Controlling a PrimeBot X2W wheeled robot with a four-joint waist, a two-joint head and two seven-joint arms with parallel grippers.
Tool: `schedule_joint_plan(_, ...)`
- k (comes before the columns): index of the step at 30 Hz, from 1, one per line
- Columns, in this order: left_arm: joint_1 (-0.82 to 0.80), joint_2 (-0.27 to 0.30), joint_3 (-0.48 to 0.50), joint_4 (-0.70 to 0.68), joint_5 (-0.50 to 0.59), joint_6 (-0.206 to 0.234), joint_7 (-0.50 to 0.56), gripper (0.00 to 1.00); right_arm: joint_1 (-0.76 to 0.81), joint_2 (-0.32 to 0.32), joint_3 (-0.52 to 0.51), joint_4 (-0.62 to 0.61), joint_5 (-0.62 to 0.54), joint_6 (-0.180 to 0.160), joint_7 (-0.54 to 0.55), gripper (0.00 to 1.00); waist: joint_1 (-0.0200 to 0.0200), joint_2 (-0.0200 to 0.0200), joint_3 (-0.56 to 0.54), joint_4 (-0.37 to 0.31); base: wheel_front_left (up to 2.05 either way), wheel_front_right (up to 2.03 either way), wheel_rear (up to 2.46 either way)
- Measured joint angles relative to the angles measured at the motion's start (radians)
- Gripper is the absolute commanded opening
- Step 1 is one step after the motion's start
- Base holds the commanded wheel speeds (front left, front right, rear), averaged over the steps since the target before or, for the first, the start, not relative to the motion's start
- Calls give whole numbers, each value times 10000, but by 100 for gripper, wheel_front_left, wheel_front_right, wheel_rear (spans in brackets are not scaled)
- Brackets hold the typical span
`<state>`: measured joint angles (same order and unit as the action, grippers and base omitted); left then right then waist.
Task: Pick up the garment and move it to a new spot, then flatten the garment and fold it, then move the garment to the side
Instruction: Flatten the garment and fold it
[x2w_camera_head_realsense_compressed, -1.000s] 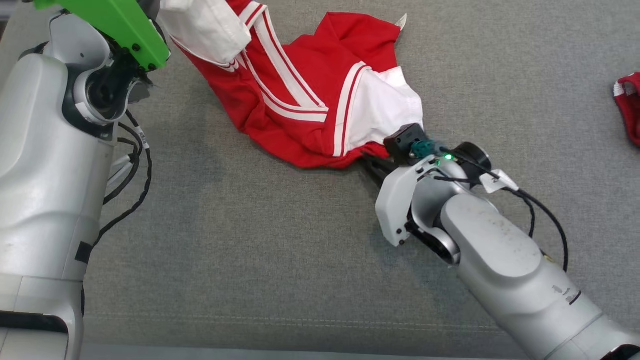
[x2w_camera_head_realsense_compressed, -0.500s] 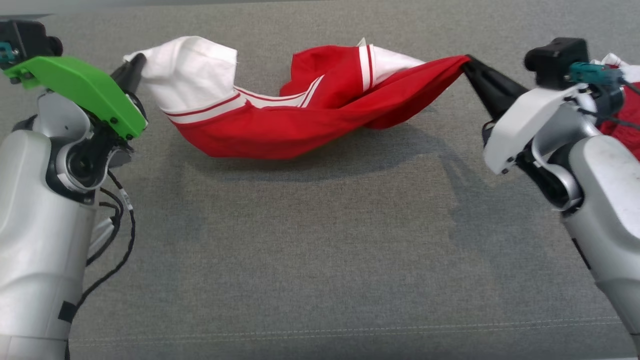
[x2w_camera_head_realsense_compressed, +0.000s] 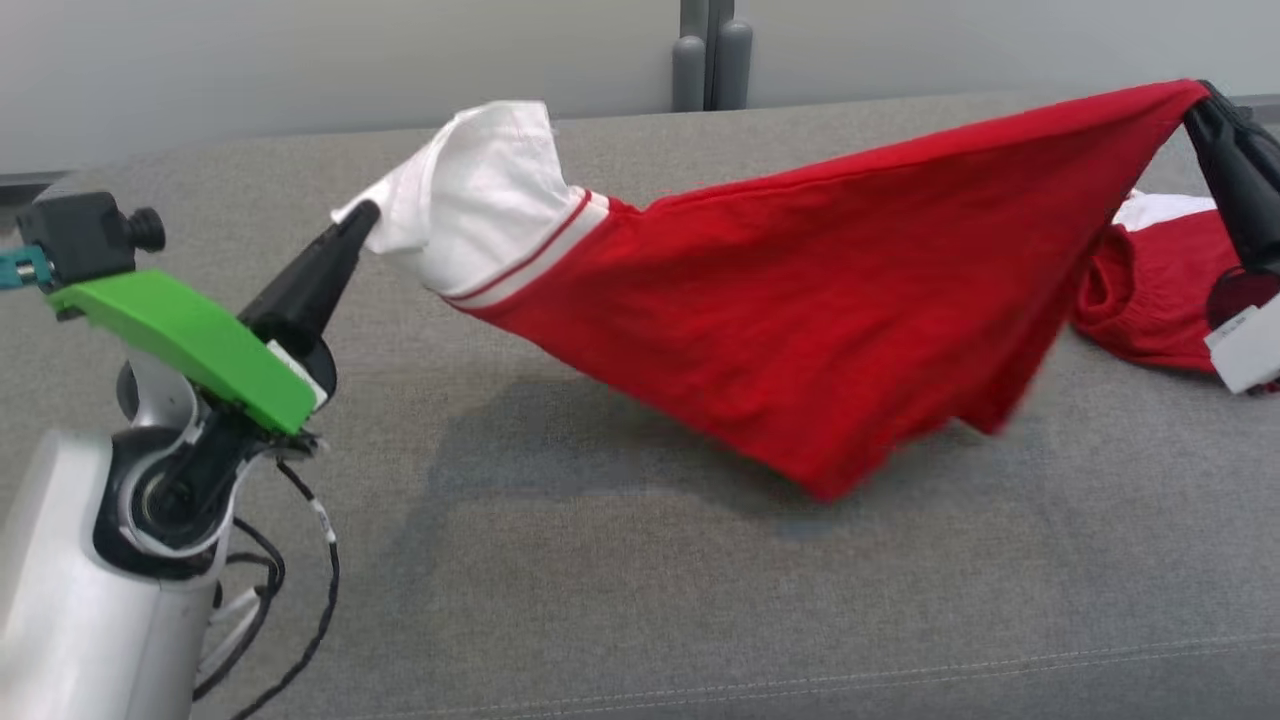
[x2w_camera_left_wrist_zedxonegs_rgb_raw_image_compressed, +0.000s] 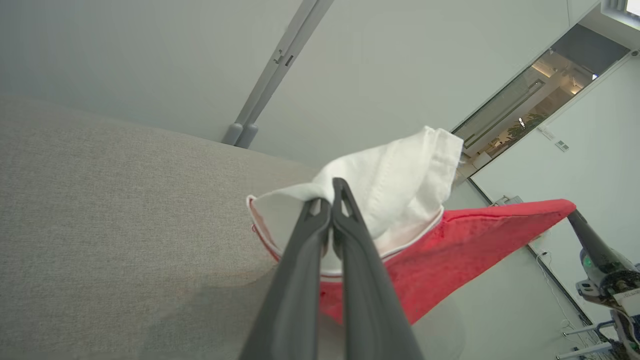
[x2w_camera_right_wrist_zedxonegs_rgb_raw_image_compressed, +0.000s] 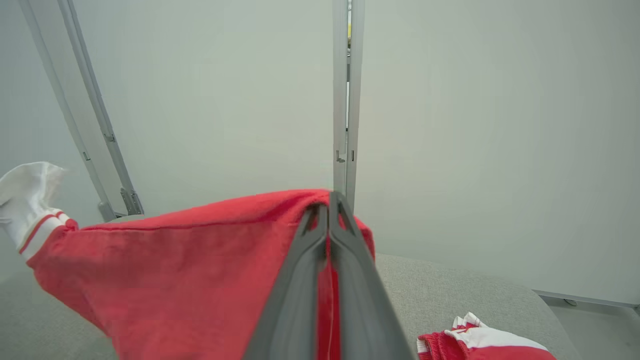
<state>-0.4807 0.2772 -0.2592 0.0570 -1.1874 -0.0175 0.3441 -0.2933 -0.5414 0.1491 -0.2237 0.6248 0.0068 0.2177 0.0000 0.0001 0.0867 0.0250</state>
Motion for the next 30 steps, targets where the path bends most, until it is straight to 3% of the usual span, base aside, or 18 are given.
schedule_joint_plan(3, 861, 94, -186, -920, -84, 100, 303, 0, 654, -345, -334, -878, 430, -90, 510, 0, 0, 0, -278, -86, 0, 0, 0)
schedule_joint_plan(7, 2322, 155, -568, -2059, -485, 474, 775, 0, 2273, -347, -313, -1620, 1279, -203, 1290, 0, 0, 0, -483, -194, 0, 0, 0)
schedule_joint_plan(11, 3325, 138, -623, -3041, -729, 842, 922, 0, 3283, -345, -631, -2130, 1753, -537, 1534, 0, 0, 0, -356, -219, 0, 0, 0)
schedule_joint_plan(19, 3837, 247, -385, -4125, -1522, 1256, 1603, 0, 3613, -435, -830, -2451, 2671, -462, 2176, 0, 0, 0, 365, -103, 0, 0, 0)
schedule_joint_plan(22, 3222, 366, -201, -3643, -1710, 1421, 2025, 0, 2984, -531, -782, -2008, 2911, -422, 2546, 0, 0, 0, 725, -15, 0, 0, 0)
schedule_joint_plan(25, 1592, 337, 44, -2861, -1720, 1459, 2291, 0, 1591, -688, -675, -1352, 2930, -439, 3049, 0, 0, 0, 1101, 116, 0, 0, 0)
schedule_joint_plan(30, -1520, -159, 805, -796, -742, 1471, 1862, 0, -1603, -520, -878, -27, 2410, -1210, 3382, 0, 0, 0, 1749, 396, 0, 0, 0)
